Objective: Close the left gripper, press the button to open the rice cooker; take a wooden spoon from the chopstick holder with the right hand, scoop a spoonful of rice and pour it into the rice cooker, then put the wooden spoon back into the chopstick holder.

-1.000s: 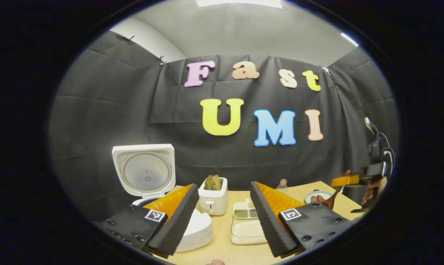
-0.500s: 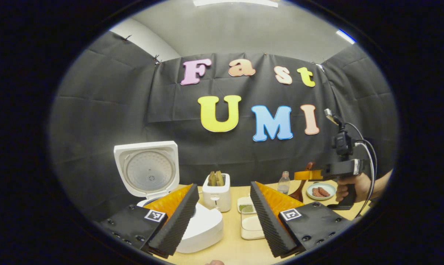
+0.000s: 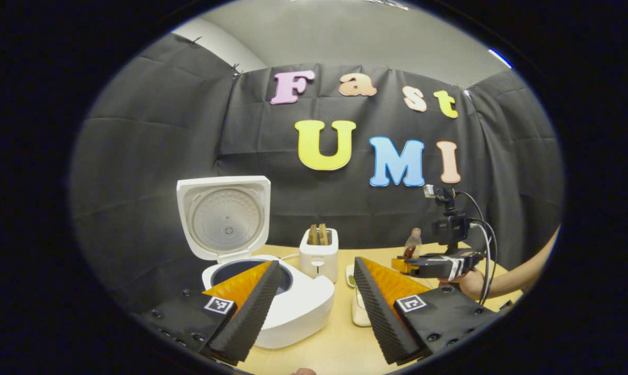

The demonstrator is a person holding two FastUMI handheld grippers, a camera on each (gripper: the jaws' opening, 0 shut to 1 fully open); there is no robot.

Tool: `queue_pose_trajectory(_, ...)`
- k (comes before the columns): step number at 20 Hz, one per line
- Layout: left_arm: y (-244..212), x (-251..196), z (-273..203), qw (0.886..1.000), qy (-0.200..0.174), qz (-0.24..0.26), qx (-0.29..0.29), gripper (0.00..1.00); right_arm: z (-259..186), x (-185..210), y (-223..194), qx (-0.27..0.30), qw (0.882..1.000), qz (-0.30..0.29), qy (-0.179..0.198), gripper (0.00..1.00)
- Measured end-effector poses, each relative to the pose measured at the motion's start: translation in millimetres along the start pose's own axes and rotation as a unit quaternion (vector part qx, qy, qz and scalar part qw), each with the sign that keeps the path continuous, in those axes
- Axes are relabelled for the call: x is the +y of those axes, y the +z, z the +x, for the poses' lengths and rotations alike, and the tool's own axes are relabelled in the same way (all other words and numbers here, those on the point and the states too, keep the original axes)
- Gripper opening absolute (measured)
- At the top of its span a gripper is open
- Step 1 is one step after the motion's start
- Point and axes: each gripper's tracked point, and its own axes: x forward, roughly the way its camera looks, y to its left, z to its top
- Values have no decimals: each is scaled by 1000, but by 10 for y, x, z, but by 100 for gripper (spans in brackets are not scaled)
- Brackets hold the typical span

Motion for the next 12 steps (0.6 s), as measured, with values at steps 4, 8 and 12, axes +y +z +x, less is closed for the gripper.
queue_pose_trajectory(4, -95, 108, 29, 1000, 2, 0, 10, 98, -17, 243, -169, 25, 997, 70, 34, 8)
queue_pose_trajectory(8, -87, 149, 33, 1000, 1, -4, 11, 98, -5, 126, -217, 41, 977, 204, 45, 8)
queue_pose_trajectory(12, -17, 147, 28, 1000, -1, -2, 6, 97, -51, -66, -212, 41, 936, 342, 73, 8)
